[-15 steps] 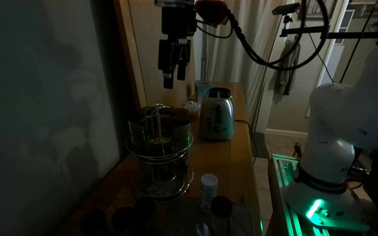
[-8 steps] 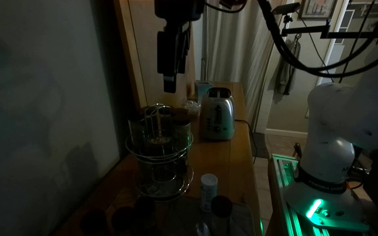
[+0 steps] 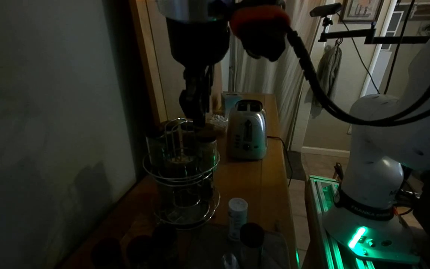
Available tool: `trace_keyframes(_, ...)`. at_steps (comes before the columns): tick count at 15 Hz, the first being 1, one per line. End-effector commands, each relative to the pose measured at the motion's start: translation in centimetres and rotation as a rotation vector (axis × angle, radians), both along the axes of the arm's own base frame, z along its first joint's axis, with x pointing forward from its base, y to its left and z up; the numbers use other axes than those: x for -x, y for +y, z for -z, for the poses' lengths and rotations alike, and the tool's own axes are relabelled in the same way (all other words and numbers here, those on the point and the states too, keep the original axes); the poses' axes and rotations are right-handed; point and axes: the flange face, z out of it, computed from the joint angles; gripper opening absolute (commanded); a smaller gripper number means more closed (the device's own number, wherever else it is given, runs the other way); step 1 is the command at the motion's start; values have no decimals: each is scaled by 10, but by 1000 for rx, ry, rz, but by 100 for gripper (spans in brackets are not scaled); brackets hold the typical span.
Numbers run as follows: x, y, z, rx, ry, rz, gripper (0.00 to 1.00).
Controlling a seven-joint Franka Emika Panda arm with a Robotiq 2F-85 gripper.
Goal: Rotate the silver stand then put the white container on the bottom shelf of the stand.
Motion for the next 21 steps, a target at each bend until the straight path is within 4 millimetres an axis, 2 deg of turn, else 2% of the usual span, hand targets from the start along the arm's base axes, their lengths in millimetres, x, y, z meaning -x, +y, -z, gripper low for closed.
trace_keyframes(1,-11,7,23,62,52,57,10)
trace_keyframes(2,-11,9,31,62,75,59,2)
trace_keyframes(3,-13,11,38,57,91,62,0)
trace_keyframes(7,-16,14,57,37,167,47,0)
trace_keyframes(12,-20,17,68,-54,252,33,0)
trace_keyframes(13,-21,18,68,-81,263,17,26)
trace_keyframes(15,-21,22,68,-128,280,0,33)
trace_keyframes(18,-22,29,70,-188,295,-21,55)
trace_keyframes(19,-23,31,71,-206,294,-28,47)
trace_keyframes(20,-23,34,72,-217,293,-34,18)
trace_keyframes(21,-24,36,74,-231,293,-42,22)
